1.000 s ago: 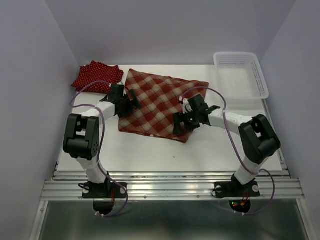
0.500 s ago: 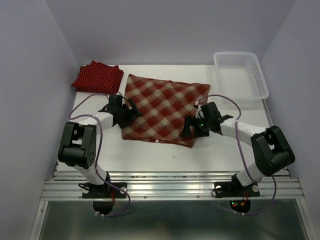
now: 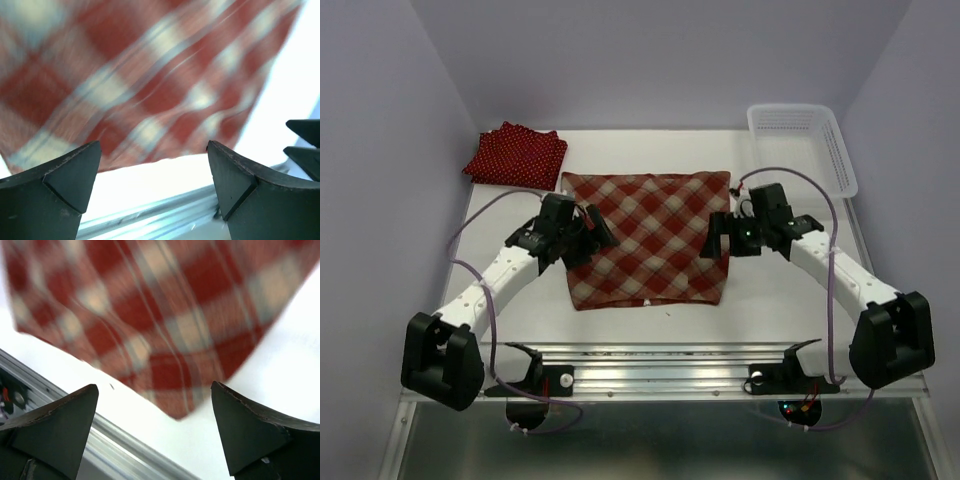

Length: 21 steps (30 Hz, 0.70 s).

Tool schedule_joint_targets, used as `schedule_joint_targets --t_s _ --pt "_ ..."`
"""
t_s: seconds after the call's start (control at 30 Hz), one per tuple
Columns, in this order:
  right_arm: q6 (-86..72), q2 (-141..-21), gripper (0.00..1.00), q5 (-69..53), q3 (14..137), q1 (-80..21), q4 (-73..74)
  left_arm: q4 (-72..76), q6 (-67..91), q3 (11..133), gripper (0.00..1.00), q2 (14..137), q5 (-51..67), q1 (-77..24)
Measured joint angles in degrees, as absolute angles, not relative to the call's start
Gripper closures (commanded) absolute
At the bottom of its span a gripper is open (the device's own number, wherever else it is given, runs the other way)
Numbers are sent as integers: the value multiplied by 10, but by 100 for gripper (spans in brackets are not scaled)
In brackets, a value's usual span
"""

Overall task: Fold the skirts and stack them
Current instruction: Flatten the skirt out

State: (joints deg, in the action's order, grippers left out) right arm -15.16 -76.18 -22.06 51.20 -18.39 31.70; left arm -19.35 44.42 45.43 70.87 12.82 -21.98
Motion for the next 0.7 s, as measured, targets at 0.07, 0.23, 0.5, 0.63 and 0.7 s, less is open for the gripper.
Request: schedule_joint_targets --t_s 0.07,0.23,0.5,0.63,0.7 --pt "-142 -748 0 -221 556 -184 307 -194 435 514 1 695 104 -219" --pt "-142 -785 0 -224 637 -184 240 -118 412 594 1 719 54 -215" --pt "-142 -1030 0 -166 812 -184 208 -84 347 809 1 1010 31 -183" --pt "-127 -1131 0 -130 891 -181 199 -87 321 886 1 1120 43 -151" --pt "-122 -1168 0 -119 921 -179 200 -92 313 908 1 1152 50 -136"
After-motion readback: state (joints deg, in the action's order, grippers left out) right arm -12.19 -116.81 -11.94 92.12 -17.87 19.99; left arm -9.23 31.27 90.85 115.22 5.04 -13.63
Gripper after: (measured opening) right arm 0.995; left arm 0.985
